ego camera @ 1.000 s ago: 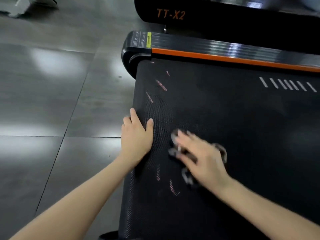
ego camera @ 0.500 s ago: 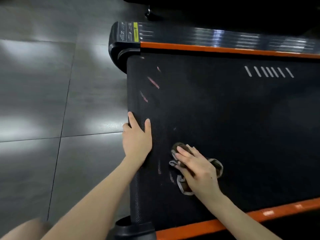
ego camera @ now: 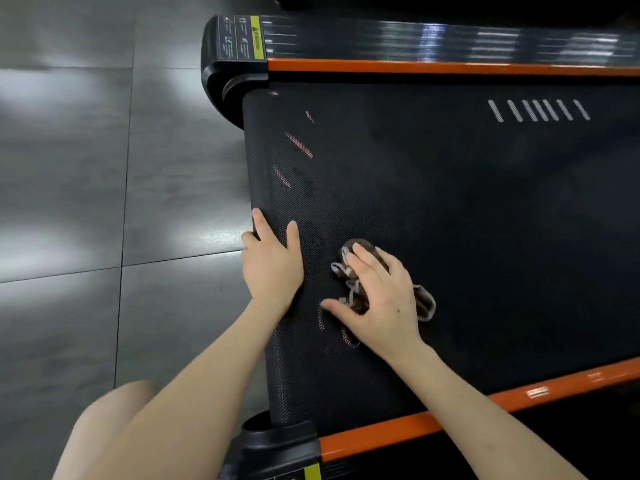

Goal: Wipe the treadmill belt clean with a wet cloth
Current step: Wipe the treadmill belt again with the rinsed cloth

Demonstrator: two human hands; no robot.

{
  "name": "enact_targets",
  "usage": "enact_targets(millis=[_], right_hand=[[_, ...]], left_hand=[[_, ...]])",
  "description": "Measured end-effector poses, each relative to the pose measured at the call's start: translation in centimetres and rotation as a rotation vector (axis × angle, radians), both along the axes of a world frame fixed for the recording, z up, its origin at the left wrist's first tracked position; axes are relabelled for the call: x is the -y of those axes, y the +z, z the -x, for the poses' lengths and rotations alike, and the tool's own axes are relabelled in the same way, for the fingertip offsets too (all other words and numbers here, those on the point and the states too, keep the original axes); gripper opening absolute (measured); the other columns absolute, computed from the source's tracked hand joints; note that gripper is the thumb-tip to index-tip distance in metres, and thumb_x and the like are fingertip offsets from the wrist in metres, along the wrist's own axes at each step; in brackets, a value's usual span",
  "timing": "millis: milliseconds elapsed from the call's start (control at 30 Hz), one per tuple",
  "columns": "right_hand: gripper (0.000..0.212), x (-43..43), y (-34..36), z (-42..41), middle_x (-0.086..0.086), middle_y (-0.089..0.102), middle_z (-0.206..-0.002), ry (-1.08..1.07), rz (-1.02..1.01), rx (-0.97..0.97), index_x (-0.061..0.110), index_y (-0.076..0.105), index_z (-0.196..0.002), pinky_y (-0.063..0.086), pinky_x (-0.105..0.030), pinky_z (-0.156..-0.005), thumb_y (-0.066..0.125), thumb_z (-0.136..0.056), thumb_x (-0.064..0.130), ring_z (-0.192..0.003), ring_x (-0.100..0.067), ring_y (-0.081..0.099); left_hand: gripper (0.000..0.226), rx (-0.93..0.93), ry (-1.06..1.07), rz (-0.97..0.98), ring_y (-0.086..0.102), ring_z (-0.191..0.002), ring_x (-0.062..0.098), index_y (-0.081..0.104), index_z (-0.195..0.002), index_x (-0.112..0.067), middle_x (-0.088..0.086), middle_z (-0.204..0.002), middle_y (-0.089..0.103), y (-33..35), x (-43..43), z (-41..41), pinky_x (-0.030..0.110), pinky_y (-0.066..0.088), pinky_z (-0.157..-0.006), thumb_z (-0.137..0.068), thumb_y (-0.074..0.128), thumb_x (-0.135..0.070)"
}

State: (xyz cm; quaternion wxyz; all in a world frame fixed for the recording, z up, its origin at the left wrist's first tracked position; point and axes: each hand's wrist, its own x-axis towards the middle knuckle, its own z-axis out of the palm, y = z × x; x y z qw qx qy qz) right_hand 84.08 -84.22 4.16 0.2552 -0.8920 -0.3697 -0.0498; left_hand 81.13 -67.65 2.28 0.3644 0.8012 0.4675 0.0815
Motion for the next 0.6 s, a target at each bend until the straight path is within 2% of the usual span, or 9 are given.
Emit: enact_targets(millis=[33,133,200,333,467,600], right_hand=[[0.065,0.0,0.0,-0.2,-0.004,0.058,-0.130,0.025,0.023,0.053,0.010,0.064,-0.120,0.037,-0.041,-0.102,0.061,-0.077,0.058,-0.120,-0.026,0.048],[0.040,-1.3,-0.3,-3.5,-0.001,0.064,-0.119,0.126,0.042,0.177,0.013,0.070,-0.107,0.042,-0.044,-0.087,0.060,-0.083,0.044,-0.106,-0.023,0.052],[0.032,-3.1,-0.3,-6.2,0.001,0.065,-0.116,0.124,0.080,0.171,0.017,0.071,-0.104,0.040,-0.041,-0.082,0.057,-0.086,0.040,-0.102,-0.021,0.050],[0.035,-3.3,-0.5,-5.9,0.003,0.064,-0.119,0.021,0.016,0.027,0.018,0.070,-0.110,0.027,-0.027,-0.087,0.053,-0.088,0.039,-0.101,-0.017,0.046],[0.036,2.3,0.2,0.8,0.002,0.063,-0.123,0.161,-0.015,-0.039,0.017,0.070,-0.112,0.033,-0.031,-0.092,0.057,-0.087,0.040,-0.108,-0.018,0.046],[0.044,5.5,0.5,4.3,0.005,0.058,-0.129,0.231,0.051,-0.129,0.018,0.066,-0.117,0.032,-0.033,-0.099,0.058,-0.085,0.047,-0.114,-0.018,0.042]], left_hand=[[0.069,-0.001,0.001,0.001,0.051,-0.103,0.038,0.013,-0.150,-0.015,0.021,-0.127,0.042,0.0,0.0,0.0,0.044,0.043,-0.083,-0.096,0.032,-0.053],[0.069,0.010,0.005,0.013,0.051,-0.104,0.037,0.014,-0.150,-0.016,0.019,-0.128,0.041,0.0,0.0,0.1,0.043,0.042,-0.082,-0.096,0.033,-0.053],[0.068,0.005,0.009,0.010,0.051,-0.105,0.036,0.014,-0.150,-0.016,0.019,-0.128,0.041,-0.1,0.0,0.1,0.042,0.042,-0.082,-0.096,0.034,-0.052],[0.068,0.010,0.006,0.020,0.051,-0.105,0.036,0.014,-0.150,-0.017,0.018,-0.131,0.040,-0.1,-0.2,0.0,0.042,0.041,-0.083,-0.096,0.034,-0.052],[0.068,0.019,-0.006,0.051,0.048,-0.109,0.036,0.013,-0.150,-0.017,0.017,-0.132,0.039,0.2,-0.2,0.2,0.039,0.039,-0.084,-0.096,0.034,-0.052],[0.069,0.036,0.002,0.126,0.046,-0.116,0.037,0.012,-0.151,-0.019,0.017,-0.136,0.036,0.3,-0.4,0.4,0.043,0.037,-0.096,-0.096,0.035,-0.054]])
